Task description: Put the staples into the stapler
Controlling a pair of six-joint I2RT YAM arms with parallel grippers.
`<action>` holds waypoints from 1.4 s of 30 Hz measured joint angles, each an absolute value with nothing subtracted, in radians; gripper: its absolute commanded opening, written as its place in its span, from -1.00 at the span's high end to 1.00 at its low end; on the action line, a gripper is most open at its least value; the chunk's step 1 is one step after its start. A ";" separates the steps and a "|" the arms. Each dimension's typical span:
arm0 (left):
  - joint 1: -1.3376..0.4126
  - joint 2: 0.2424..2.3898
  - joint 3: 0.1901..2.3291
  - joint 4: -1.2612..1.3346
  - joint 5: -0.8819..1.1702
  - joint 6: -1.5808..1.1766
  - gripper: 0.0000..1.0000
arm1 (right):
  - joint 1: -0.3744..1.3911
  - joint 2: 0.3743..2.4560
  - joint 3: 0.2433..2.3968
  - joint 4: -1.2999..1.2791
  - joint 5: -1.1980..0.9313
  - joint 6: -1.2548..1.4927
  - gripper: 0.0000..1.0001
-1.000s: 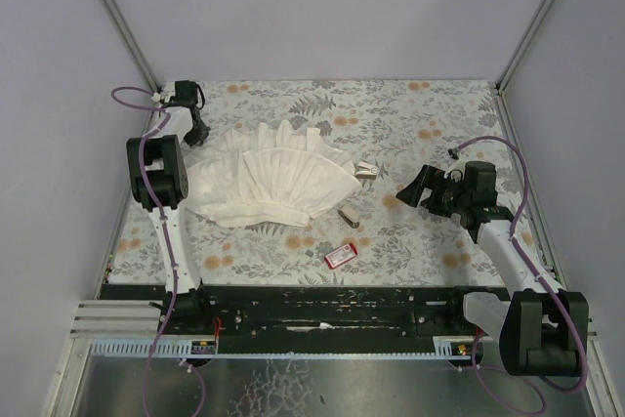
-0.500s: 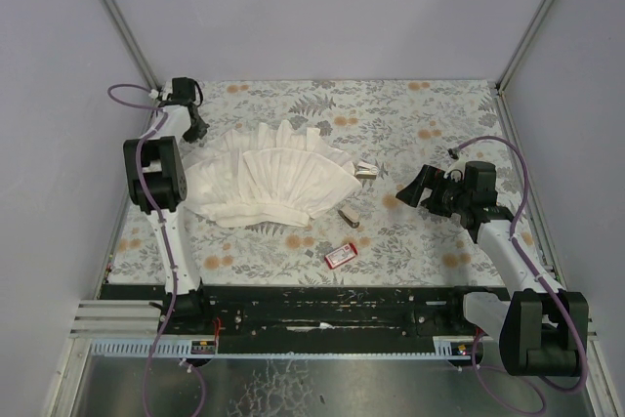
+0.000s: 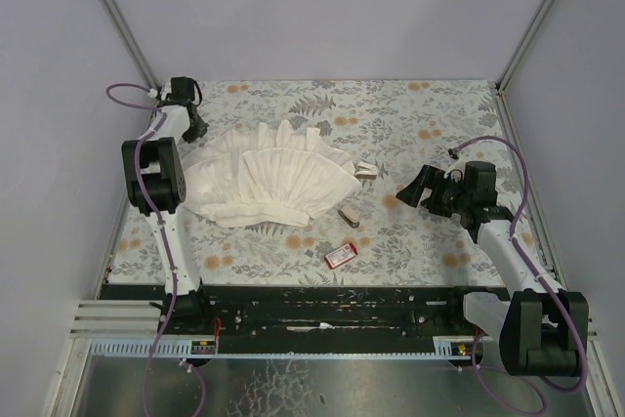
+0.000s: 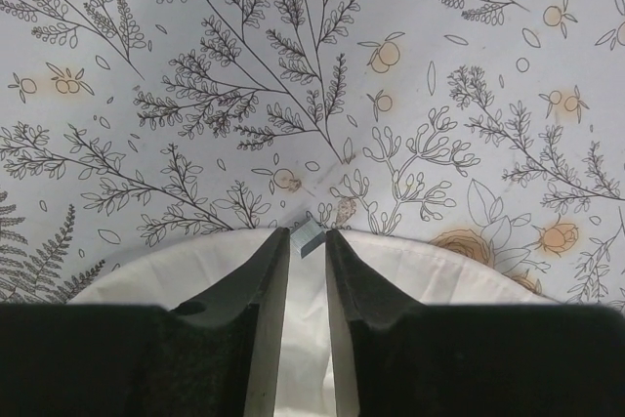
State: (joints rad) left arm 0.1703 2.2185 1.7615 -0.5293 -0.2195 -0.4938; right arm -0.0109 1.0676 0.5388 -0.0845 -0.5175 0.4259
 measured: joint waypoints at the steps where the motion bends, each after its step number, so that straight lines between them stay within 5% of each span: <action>1: 0.170 2.218 1.760 -0.530 -0.220 -0.493 0.57 | -0.011 1.068 0.539 -0.084 -0.517 0.426 -0.94; 27: 0.170 2.260 1.760 -0.533 -0.224 -0.457 0.63 | -0.011 1.070 0.539 -0.084 -0.517 0.426 -0.94; 42: 0.170 2.271 1.771 -0.534 -0.229 -0.450 0.85 | -0.011 1.070 0.539 -0.084 -0.517 0.426 -0.94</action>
State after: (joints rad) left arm 0.1703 2.2711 1.7706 -0.5339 -0.2291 -0.4500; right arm -0.0109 1.0698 0.5388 -0.0845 -0.5175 0.4259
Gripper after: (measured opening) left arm 0.098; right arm 0.971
